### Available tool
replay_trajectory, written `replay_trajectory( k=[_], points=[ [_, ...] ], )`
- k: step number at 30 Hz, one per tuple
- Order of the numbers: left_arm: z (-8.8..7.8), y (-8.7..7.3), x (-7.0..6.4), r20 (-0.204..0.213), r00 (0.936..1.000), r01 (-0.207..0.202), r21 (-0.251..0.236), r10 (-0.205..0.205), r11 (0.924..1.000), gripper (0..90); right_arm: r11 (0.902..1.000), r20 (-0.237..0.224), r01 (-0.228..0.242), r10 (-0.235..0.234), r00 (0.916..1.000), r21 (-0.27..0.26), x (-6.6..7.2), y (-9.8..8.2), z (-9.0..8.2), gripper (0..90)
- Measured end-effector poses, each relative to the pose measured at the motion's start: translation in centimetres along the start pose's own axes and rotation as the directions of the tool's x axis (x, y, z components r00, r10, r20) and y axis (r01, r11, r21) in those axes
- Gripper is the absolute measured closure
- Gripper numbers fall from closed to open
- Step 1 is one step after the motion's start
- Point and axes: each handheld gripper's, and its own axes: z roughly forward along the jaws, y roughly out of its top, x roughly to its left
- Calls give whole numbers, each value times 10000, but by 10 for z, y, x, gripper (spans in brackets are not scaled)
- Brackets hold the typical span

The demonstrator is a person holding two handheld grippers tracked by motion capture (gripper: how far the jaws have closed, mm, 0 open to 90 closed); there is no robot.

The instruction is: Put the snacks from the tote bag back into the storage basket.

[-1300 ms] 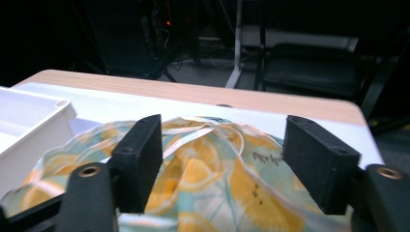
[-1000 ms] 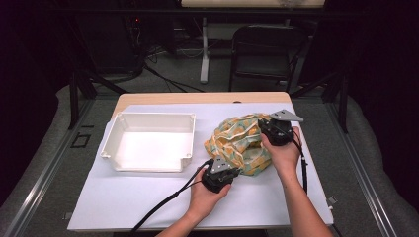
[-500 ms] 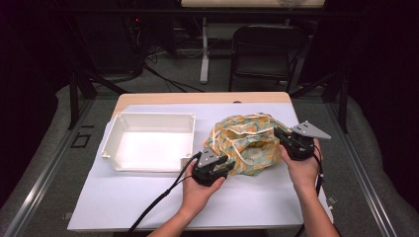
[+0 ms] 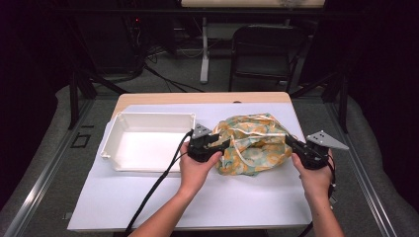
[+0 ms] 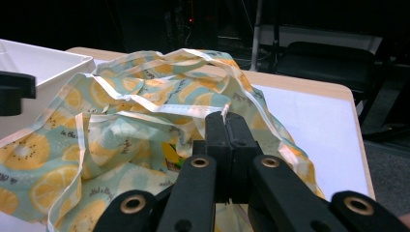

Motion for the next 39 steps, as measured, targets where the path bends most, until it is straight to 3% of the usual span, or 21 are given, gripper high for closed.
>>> replay_trajectory(
  k=[3,9,12,13,16,19,20,21,22,24,27,28,30,31,33,36,38,39],
  points=[
    [10,3,-1,-122,9999,-88,201,91,9998,482,10000,14,4,-4,10000,68,-3,-3,-2,900],
    [30,18,1,-896,9949,-412,540,459,9977,479,10000,-25,0,0,10000,35,-4,-5,-3,900],
    [35,21,2,-899,9944,-495,665,554,9966,606,10000,-51,4,-4,10000,25,-4,-5,-3,900],
    [35,22,3,-578,9965,-560,697,601,9960,678,10000,-49,0,0,10000,17,-4,-5,-3,900],
    [31,21,-1,-339,9962,-776,652,799,9949,856,10000,-18,-42,42,10000,1,-5,-5,-3,900],
    [22,16,-11,482,9947,-932,386,913,9949,900,9999,51,-116,116,9999,12,-6,-5,-3,900],
    [14,10,-22,1073,9892,-1022,194,995,9946,900,9999,80,-121,121,9999,2,-7,-5,-2,900],
    [11,6,-26,1412,9841,-1107,147,1075,9937,900,9999,93,-125,125,9999,9,-7,-5,-2,900],
    [11,6,-26,1412,9841,-1107,147,1075,9937,900,9999,93,-125,125,9999,9,-7,-5,-2,900],
    [5,-7,-37,1951,9742,-1191,160,1138,9927,900,9999,169,-115,114,9998,58,-8,-5,-1,900],
    [2,-33,-50,2682,9563,-1338,478,1163,9898,900,9999,183,-163,163,9997,45,-8,-6,0,900],
    [5,-49,-57,2994,9472,-1445,774,1152,9865,900,9998,244,-160,157,9996,137,-9,-6,1,900],
    [10,-63,-62,3079,9421,-1758,1146,1333,9777,900,9998,368,-125,118,9993,184,-10,-8,2,900],
    [10,-63,-62,3079,9421,-1758,1146,1333,9777,900,9996,352,-123,114,9993,250,-10,-9,2,900],
    [16,-77,-66,3203,9367,-1999,1569,1417,9672,900,9991,506,-72,52,9987,411,-12,-13,3,900],
    [15,-80,-66,3295,9315,-2154,1595,1538,9634,899,9981,658,-22,-19,9978,620,-15,-18,5,897],
    [13,-79,-66,3280,9315,-2181,1586,1570,9630,898,9972,712,0,-53,9974,744,-17,-20,5,888],
    [11,-79,-66,3301,9303,-2206,1547,1601,9630,898,9964,691,-73,15,9976,845,-21,-24,4,800]
  ],
)
